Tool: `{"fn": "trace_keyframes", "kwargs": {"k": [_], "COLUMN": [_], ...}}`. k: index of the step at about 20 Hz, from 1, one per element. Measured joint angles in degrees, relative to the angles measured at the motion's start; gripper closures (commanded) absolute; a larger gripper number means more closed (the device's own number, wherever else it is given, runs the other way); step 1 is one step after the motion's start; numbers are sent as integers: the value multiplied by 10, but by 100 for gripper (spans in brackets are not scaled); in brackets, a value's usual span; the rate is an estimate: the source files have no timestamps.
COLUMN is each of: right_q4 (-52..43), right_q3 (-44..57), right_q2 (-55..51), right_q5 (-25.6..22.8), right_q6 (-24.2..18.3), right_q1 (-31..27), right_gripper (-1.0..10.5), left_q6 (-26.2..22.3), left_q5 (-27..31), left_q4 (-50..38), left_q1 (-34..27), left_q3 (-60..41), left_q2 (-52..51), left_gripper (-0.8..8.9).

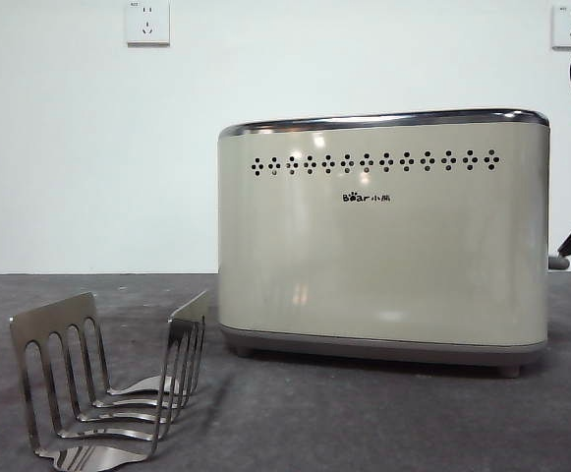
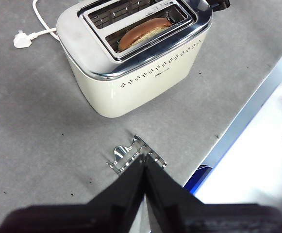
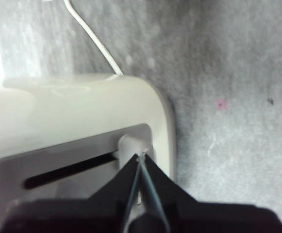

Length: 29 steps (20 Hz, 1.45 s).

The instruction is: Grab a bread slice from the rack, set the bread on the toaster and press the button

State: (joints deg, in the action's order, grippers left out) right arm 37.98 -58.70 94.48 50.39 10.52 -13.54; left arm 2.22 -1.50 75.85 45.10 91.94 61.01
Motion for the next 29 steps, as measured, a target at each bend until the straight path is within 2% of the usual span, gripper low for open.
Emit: {"fn": "trace_keyframes", "kwargs": {"k": [9,18,21,29], "right_q4": [12,46,72,139], "right_q3": [-10,-19,-45,-159], "right_q2": [-74,-259,-310,-393], "right_q5": [22,19,-23,-181], "right_q6": [0,0,0,0], "right_q1": [0,0,0,0], "right_gripper": [954,954,954,948], "left_q6": [0,0,0,0], "left_q5": [0,0,0,0], "left_q4": [0,0,0,0], "left_q1": [0,0,0,0], "left_q3": [0,0,0,0], "left_q2": [0,1,1,5], "left_gripper": [819,818,818,818]}}
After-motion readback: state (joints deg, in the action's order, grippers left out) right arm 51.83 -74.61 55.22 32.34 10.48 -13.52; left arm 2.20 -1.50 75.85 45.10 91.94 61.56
